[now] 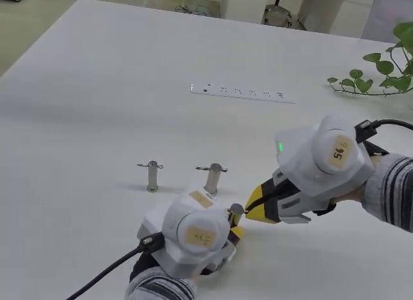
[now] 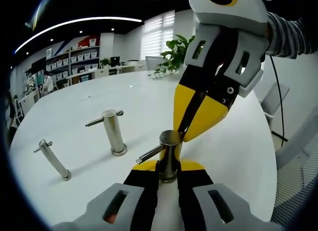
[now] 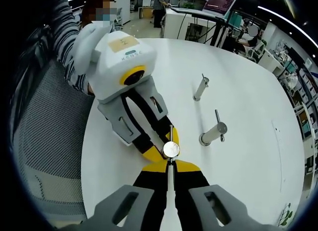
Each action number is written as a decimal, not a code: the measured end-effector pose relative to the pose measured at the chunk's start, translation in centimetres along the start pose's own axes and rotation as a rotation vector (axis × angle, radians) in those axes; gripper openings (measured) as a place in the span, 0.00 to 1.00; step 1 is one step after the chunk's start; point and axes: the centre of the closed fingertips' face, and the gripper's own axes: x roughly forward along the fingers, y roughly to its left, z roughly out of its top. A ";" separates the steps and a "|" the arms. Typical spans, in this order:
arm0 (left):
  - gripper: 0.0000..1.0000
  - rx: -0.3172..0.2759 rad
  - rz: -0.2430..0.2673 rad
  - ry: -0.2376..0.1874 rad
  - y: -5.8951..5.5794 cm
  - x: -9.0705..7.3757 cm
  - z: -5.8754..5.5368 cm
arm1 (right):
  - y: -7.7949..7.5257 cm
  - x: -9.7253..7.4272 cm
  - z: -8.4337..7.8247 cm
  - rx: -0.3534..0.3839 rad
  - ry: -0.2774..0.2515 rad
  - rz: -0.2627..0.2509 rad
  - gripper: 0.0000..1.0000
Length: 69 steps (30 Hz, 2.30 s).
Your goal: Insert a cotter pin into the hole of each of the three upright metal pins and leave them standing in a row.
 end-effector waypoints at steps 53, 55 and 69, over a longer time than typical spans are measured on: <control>0.45 -0.024 -0.044 0.028 0.6 -2.4 0.5 | 0.0 3.0 1.6 0.238 -0.077 0.013 0.09; 0.46 -0.040 -0.044 0.028 0.8 -2.6 0.6 | 0.1 2.9 1.6 0.231 -0.078 0.013 0.09; 0.53 -0.063 -0.021 0.016 1.9 -5.1 1.5 | -0.9 1.7 1.0 0.222 -0.064 0.010 0.09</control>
